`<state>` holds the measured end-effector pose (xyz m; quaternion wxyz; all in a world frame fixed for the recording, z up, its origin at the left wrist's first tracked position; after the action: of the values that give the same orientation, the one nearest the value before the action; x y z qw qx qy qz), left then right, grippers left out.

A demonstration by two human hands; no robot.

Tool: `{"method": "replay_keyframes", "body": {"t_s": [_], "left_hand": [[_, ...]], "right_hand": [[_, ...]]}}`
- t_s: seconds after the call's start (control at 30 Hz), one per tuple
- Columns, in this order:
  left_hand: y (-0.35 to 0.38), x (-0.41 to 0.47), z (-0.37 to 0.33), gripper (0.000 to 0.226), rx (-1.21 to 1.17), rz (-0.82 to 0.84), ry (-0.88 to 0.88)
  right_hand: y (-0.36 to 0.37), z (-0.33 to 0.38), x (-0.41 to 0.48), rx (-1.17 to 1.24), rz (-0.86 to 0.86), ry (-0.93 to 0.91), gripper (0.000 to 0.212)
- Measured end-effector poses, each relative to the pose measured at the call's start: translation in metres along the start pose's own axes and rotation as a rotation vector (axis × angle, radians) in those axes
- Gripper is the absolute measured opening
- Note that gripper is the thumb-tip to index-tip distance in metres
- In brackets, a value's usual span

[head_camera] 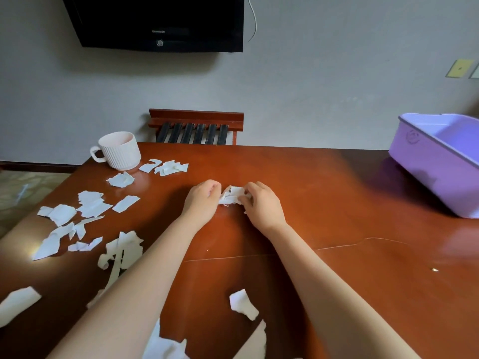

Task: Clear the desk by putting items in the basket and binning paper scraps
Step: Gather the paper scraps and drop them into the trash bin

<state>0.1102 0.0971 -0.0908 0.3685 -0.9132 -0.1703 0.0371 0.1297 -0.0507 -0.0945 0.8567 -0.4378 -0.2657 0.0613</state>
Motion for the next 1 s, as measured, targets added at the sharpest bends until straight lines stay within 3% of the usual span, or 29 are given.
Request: {"method": "replay_keyframes", "body": {"t_s": [0.1, 0.2, 0.43, 0.53, 0.7, 1.0], "left_hand": [[0.003, -0.01, 0.0, 0.037, -0.056, -0.011, -0.015], [0.008, -0.016, 0.0, 0.037, -0.028, -0.023, 0.024], [0.021, -0.025, -0.016, 0.067, 0.393, 0.149, 0.25], [0.03, -0.022, -0.021, 0.059, 0.517, 0.149, 0.308], [0.04, -0.02, -0.027, 0.013, 0.463, 0.03, 0.302], [0.035, -0.026, -0.026, 0.036, 0.342, -0.027, 0.28]], "right_hand": [[-0.01, -0.005, -0.012, 0.075, -0.078, 0.098, 0.021], [-0.021, -0.013, -0.018, 0.317, -0.216, 0.308, 0.028], [-0.031, -0.014, -0.02, 0.62, -0.405, 0.494, 0.034], [-0.032, -0.02, -0.021, 0.709, -0.476, 0.528, 0.029], [-0.031, -0.022, -0.021, 0.759, -0.497, 0.545, 0.03], [-0.033, -0.02, -0.023, 0.642, -0.408, 0.537, 0.033]]}}
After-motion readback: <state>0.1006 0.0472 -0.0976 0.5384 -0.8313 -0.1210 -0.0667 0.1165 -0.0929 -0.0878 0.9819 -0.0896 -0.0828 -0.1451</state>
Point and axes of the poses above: each hand's wrist, its own x-axis towards the middle knuckle, its own y-axis out of the palm, z = x × y, the point moved 2 cm from there along x, towards the middle knuckle, and after that the axes turned 3 degrees about -y, right-handed, at the moved point
